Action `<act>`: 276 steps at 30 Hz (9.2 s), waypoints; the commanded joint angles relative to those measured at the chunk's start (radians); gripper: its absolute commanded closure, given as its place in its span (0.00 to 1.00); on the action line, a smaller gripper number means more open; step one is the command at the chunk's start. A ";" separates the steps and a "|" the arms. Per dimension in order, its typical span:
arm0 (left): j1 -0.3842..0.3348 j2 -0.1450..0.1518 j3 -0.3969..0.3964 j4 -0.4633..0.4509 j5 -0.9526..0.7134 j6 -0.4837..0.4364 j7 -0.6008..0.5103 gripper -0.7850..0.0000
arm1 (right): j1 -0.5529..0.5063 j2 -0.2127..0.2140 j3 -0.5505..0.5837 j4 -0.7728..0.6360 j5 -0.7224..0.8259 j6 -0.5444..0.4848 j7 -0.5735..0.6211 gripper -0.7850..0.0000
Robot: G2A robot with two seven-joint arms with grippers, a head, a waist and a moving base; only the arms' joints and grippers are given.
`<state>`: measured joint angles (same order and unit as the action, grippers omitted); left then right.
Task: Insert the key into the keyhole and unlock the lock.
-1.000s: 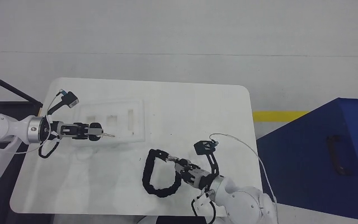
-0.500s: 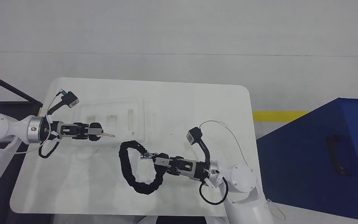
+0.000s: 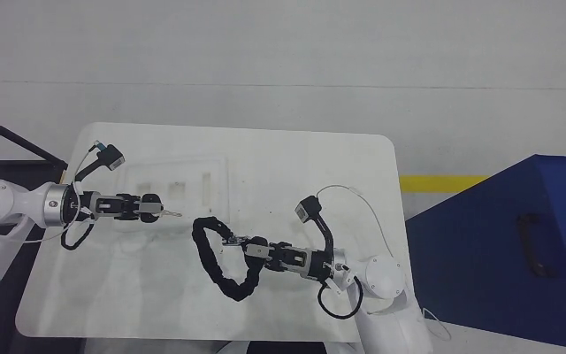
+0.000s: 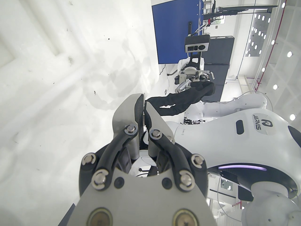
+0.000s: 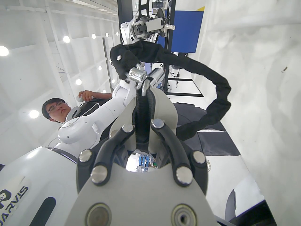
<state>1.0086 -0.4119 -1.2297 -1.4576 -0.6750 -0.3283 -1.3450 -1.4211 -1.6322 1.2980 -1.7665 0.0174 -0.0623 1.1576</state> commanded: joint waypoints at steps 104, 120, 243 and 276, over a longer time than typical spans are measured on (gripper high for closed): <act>0.367 -0.138 -0.230 -0.227 -0.231 -0.064 0.130 1.00 | 0.122 0.108 -0.147 0.125 0.202 -0.371 -0.139 1.00; 0.381 -0.161 -0.259 -0.241 -0.245 -0.027 0.084 1.00 | 0.138 0.134 -0.173 0.123 0.175 -0.404 -0.158 1.00; 0.454 -0.299 -0.357 -0.290 -0.187 -0.010 0.059 0.55 | 0.149 0.253 -0.279 0.070 0.188 -0.401 -0.397 1.00; 0.390 -0.330 -0.316 -0.291 -0.095 0.021 0.037 1.00 | 0.192 0.272 -0.305 0.060 0.157 -0.360 -0.369 1.00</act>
<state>1.3999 -0.7410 -1.5461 -1.7472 -0.7737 -0.3117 -1.3075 -1.2304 -1.3605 0.9929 -1.7055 0.1762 -0.4217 0.7883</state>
